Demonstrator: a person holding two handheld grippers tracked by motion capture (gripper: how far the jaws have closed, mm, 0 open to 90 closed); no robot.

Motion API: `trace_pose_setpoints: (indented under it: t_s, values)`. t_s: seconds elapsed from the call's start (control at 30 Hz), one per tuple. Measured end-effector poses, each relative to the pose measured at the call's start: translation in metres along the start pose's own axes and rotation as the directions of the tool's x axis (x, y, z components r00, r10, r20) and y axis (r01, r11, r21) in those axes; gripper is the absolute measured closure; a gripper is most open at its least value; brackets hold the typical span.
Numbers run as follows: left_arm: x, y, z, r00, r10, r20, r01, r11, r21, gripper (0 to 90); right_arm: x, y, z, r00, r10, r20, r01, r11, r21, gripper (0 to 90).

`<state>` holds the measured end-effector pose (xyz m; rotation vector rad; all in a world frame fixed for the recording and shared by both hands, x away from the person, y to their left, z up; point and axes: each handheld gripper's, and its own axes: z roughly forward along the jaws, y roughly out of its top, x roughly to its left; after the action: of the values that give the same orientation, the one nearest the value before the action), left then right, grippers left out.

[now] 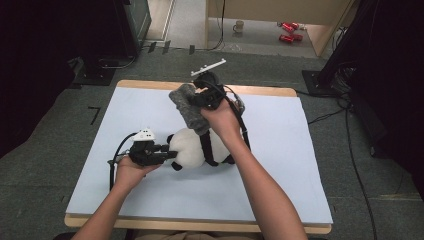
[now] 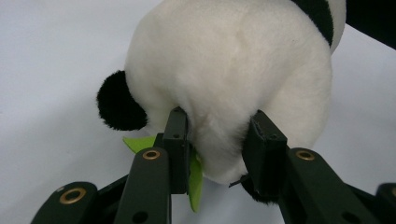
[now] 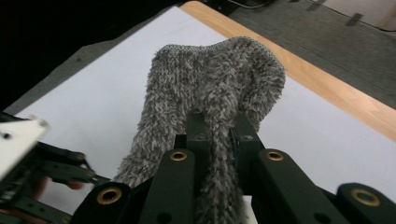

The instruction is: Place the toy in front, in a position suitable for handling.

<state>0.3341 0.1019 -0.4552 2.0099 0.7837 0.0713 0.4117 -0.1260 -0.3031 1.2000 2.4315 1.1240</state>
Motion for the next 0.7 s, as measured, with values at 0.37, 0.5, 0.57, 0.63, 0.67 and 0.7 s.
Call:
trace_pose_setpoints:
  t_s: [0.37, 0.5, 0.57, 0.63, 0.67, 0.7]
  values:
    - [0.000, 0.001, 0.000, 1.0000, 0.002, 0.000, -0.002, 1.0000, 0.002, 65.0, 0.036, -0.005, 0.057, 0.9955, -0.017, -0.093, 0.025, 0.996, 0.085, 82.3]
    - [0.000, 0.001, 0.000, 1.0000, 0.000, 0.002, 0.000, 1.0000, 0.003, 65.0, 0.034, -0.014, 0.070, 0.9926, 0.008, -0.121, 0.006, 0.993, 0.117, 82.2]
    - [0.001, 0.001, 0.000, 1.0000, 0.001, 0.001, -0.001, 1.0000, 0.003, 64.9, 0.028, -0.025, 0.081, 0.9944, 0.016, -0.104, 0.002, 0.986, 0.166, 82.2]
    - [0.001, 0.001, 0.000, 1.0000, 0.003, 0.002, -0.003, 1.0000, 0.007, 64.9, 0.025, -0.029, 0.083, 0.9949, 0.022, -0.098, -0.003, 0.983, 0.183, 82.2]
    - [0.001, 0.001, 0.000, 1.0000, 0.002, 0.001, -0.002, 1.0000, 0.008, 64.8, 0.023, -0.033, 0.086, 0.9948, 0.027, -0.098, -0.007, 0.982, 0.191, 82.2]
    - [0.001, 0.001, 0.000, 1.0000, 0.005, 0.000, -0.005, 1.0000, 0.008, 64.8, 0.020, -0.036, 0.087, 0.9943, 0.036, -0.100, -0.016, 0.981, 0.195, 82.1]
